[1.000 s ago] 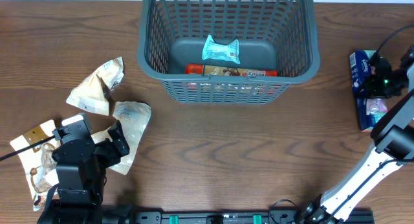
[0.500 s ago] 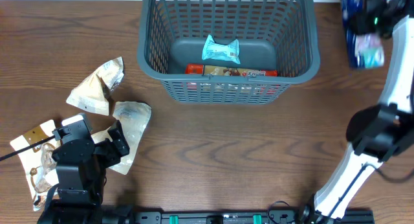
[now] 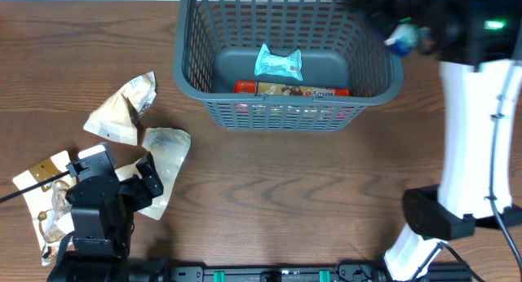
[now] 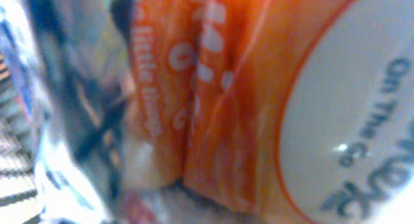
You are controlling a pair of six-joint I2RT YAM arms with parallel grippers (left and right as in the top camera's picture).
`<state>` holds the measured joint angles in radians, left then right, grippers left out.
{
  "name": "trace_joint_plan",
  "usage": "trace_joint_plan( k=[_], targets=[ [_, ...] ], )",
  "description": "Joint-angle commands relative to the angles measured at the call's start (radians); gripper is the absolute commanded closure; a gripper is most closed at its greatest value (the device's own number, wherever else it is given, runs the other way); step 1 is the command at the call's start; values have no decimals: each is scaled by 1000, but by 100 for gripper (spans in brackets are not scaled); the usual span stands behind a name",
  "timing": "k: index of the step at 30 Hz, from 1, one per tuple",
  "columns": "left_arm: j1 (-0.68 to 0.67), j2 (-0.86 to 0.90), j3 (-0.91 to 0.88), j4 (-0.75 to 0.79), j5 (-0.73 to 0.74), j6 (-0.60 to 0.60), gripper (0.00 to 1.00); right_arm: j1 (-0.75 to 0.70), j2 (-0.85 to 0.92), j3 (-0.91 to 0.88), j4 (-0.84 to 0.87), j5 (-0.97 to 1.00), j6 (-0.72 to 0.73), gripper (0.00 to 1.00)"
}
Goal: Pack container
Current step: 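Lift the Kleenex box with the right gripper and place it in the basket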
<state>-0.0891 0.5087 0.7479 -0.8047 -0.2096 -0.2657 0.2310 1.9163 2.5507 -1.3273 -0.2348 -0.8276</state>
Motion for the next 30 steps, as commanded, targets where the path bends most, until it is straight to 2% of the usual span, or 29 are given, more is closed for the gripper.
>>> trace_joint_plan(
  k=[1,4,12,13,14,15,17,20,24,25,26,27,30],
  targets=[
    [-4,-1,17,-2,-1,-9,2,92,41,-39,-10,-12,-256,99],
    [-4,-1,17,-2,-1,-9,1,137,88,-95,-5,-13,-356,99],
    [-4,-1,17,-2,-1,-9,1,142,266,-212,-1,-5,-343,97],
    [-4,-1,17,-2,-1,-9,1,139,291,-222,-2,0,-327,88],
    [-4,-1,17,-2,-1,-9,1,137,314,-230,-1,3,-307,70],
    [-4,-1,17,-2,-1,-9,1,136,331,-234,-2,3,-290,64],
    [-4,-1,17,-2,-1,-9,1,135,359,-235,-5,2,-266,62],
    [-4,-1,17,-2,-1,-9,1,135,369,-235,-9,2,-261,51],
    [-4,-1,17,-2,-1,-9,1,136,328,-208,-22,2,-257,48],
    [-4,-1,17,-3,-2,-9,1,136,310,-195,-21,2,-246,40],
    [-4,-1,17,-3,-2,-8,2,135,288,-177,-19,4,-223,12],
    [-4,-1,17,-2,-2,-4,1,132,261,-154,-16,6,-202,1],
    [-4,-1,17,-3,-2,3,1,124,177,-74,-10,1,-189,1]
  ],
)
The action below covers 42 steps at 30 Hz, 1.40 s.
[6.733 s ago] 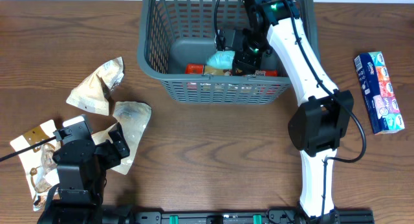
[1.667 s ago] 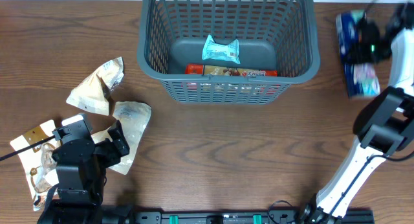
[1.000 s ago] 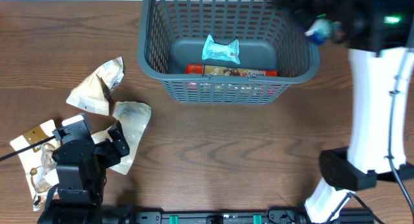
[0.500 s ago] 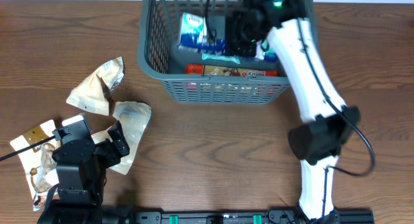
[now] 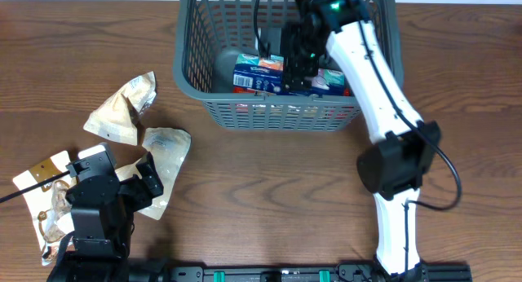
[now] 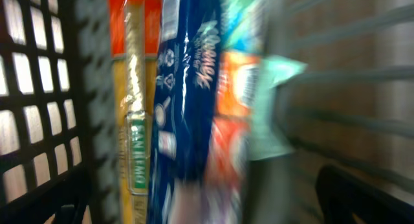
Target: Pack container
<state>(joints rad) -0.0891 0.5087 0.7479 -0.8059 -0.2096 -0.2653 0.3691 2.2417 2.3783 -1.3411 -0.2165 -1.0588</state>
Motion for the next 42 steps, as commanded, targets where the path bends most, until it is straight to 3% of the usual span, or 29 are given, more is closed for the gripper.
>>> trace_joint_plan(
  k=[1,4,7,12,15,17,21,27,34,37,42],
  targets=[
    [-4,-1,17,-2,-2,2,2,-19,-181,128,6,-20,42,1],
    [-4,-1,17,-2,-2,2,1,-50,-283,193,40,-19,60,1],
    [-4,0,18,-1,-2,2,1,-126,-373,201,126,12,181,1],
    [-4,23,55,-18,-2,2,1,-349,-459,201,180,163,584,1],
    [7,101,146,-69,-2,2,2,-502,-464,199,107,162,863,1],
    [28,191,241,-138,-1,8,1,-587,-451,186,34,148,972,1],
    [72,392,446,-323,16,68,1,-683,-413,119,-70,103,1022,1],
    [138,685,682,-548,249,222,1,-697,-390,-130,-44,116,1055,1],
    [153,871,702,-568,295,285,1,-697,-390,-511,119,115,1088,1],
    [153,917,697,-570,293,370,1,-695,-390,-663,187,115,1088,1],
    [153,978,690,-564,177,404,1,-695,-390,-845,268,115,1088,1]
  ],
)
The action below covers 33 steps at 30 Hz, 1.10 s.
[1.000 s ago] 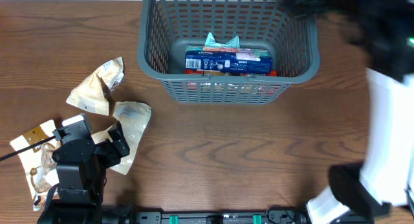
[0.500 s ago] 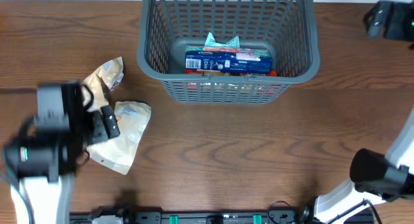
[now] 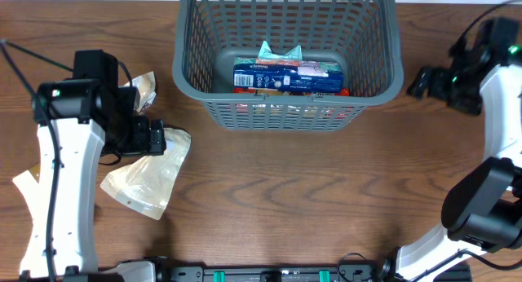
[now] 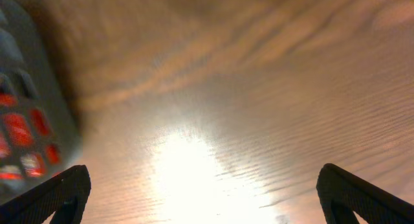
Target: Pack container
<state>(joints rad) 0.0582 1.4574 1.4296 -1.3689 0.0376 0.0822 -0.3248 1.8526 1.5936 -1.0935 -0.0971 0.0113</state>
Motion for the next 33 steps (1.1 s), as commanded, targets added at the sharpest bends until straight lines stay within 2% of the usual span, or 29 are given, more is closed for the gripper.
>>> trace_joint_plan(
  k=[1,10,20,33],
  targets=[
    [5,44,7,9,-84,56,1,-1,-1,-79,28,-5,18,1],
    [5,123,6,80,-73,55,2,-1,-1,-116,48,-5,17,1],
    [2,122,-9,137,-56,75,1,-1,-1,-116,59,-5,9,1],
    [4,49,-363,437,-41,90,1,-1,-1,-116,72,-6,-9,1]
  ],
)
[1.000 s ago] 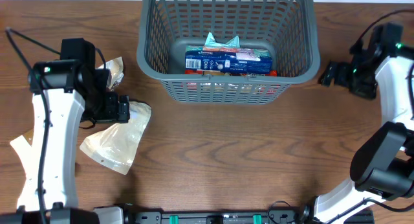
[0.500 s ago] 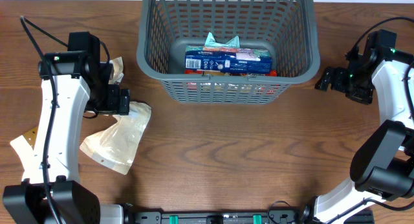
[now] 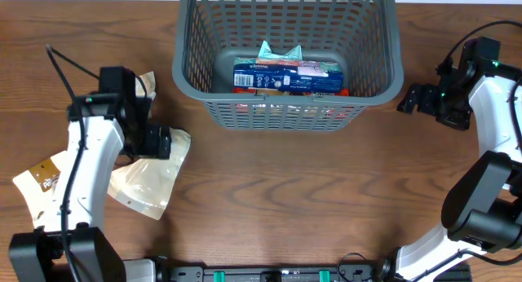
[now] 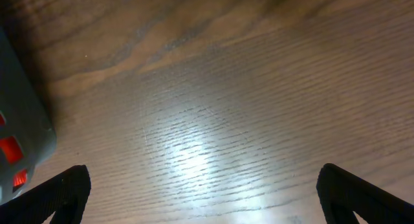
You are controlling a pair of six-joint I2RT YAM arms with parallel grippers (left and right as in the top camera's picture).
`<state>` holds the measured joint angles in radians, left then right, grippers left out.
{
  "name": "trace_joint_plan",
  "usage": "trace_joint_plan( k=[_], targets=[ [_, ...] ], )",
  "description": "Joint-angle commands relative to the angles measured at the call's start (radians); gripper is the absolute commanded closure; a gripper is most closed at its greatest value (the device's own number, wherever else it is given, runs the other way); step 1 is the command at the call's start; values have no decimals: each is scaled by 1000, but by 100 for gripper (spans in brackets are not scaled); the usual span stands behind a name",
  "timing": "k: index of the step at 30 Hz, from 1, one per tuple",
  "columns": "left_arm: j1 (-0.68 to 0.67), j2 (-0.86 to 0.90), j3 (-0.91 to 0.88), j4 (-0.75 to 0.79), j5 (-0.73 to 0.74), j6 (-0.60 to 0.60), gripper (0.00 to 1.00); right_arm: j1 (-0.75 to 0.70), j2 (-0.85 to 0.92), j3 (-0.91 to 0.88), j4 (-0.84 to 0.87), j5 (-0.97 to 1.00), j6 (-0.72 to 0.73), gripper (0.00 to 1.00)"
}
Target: Pack container
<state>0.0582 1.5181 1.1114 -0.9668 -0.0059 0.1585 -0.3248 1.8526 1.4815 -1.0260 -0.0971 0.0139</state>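
Note:
The grey basket [image 3: 371, 37] stands at the table's far middle. Inside it a blue packet [image 3: 281, 75] lies across a red box [image 3: 245, 83], with a teal packet [image 3: 276, 53] behind them. My right gripper [image 3: 410, 99] hovers just right of the basket, open, with bare wood between its fingers [image 4: 68, 191]; the basket's corner [image 4: 19, 136] shows at the left edge. My left gripper [image 3: 157, 142] sits at the upper edge of a tan pouch [image 3: 147, 184]; its jaws cannot be made out.
A crumpled tan pouch [image 3: 140, 90] lies partly under the left arm. Another pouch with a gold label [image 3: 41, 182] lies at the front left. The right arm's base stands at the front right.
My left arm has shifted slightly to the right and lower over the pouches. The right gripper has come a little nearer the basket's right front corner. The basket's contents are unchanged.
The right gripper first held an orange and white packet at the basket's far right corner, with the left arm parked at the front left. Then it was down inside the basket with a blue packet. Later it was outside, open, the left arm over the pouches.

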Motion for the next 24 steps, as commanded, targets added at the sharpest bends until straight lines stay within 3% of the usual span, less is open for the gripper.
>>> trace_joint_plan(
  k=[1,15,19,20,24],
  targets=[
    [4,-10,-67,61,2,14,1,-1,-2,-3,6,-8,-11,1],
    [4,69,-330,467,2,18,1,7,-2,-3,5,-9,-16,1],
    [4,100,-354,512,2,18,0,12,-2,-3,5,-9,-16,1],
    [4,104,-354,509,2,17,5,12,-2,-3,5,-9,-16,1],
    [4,100,-354,499,3,16,54,12,-2,-3,5,-9,-16,1]
  ],
)
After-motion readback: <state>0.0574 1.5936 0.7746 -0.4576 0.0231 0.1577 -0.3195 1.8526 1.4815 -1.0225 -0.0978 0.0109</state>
